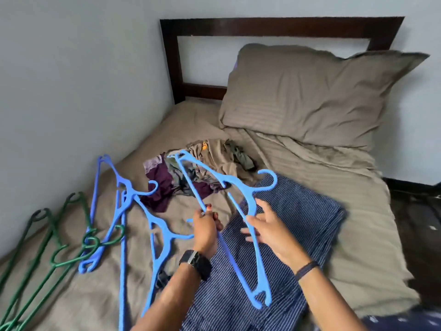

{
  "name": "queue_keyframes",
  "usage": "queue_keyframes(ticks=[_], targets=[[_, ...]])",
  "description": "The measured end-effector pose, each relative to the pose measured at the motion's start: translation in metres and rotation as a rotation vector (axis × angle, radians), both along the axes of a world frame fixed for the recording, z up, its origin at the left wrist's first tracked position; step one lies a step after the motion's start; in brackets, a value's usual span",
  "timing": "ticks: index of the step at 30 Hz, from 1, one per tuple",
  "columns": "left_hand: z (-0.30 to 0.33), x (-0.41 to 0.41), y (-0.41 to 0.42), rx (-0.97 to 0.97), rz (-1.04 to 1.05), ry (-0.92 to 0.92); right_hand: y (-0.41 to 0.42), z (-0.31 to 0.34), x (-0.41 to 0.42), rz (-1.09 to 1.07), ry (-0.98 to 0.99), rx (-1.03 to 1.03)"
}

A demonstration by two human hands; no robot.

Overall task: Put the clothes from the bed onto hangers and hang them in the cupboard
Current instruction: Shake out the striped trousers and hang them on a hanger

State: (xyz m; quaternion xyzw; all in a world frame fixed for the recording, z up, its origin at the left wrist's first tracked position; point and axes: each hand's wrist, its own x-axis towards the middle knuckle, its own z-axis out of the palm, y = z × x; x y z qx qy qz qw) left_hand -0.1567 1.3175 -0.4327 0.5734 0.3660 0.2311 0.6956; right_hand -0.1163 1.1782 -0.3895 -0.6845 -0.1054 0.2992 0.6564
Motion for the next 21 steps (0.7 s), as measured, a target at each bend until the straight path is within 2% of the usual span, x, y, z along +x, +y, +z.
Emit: queue_keyframes(ticks=[4,8,10,12,13,15,18,21], targets=[[0.002,0.052,-0.049,-0.002,-0.021,-0.044,-0.035,-0.007,0.032,-0.171,-0.065,-0.192],[0.003,0.101,-0.096,-0.137,-0.042,-0.05,-0.083,-0.014,0.07,-0.237,-0.079,-0.333],[0.0,0.124,-0.115,-0.171,-0.152,-0.019,-0.107,-0.014,0.086,-0.338,-0.188,-0.366],[-0.007,0.146,-0.13,-0.124,-0.352,0.025,-0.13,-0.012,0.102,-0.459,-0.381,-0.445],[-0.007,0.155,-0.134,-0.043,-0.462,0.046,-0.141,-0.011,0.109,-0.512,-0.454,-0.467],[-0.005,0.176,-0.139,0.282,-0.638,0.084,-0.16,-0.008,0.122,-0.588,-0.528,-0.446],[-0.006,0.207,-0.14,0.743,-0.758,0.143,-0.182,-0.006,0.137,-0.626,-0.582,-0.438],[-0.013,0.231,-0.137,1.177,-0.965,0.301,-0.199,-0.008,0.149,-0.643,-0.627,-0.469]])
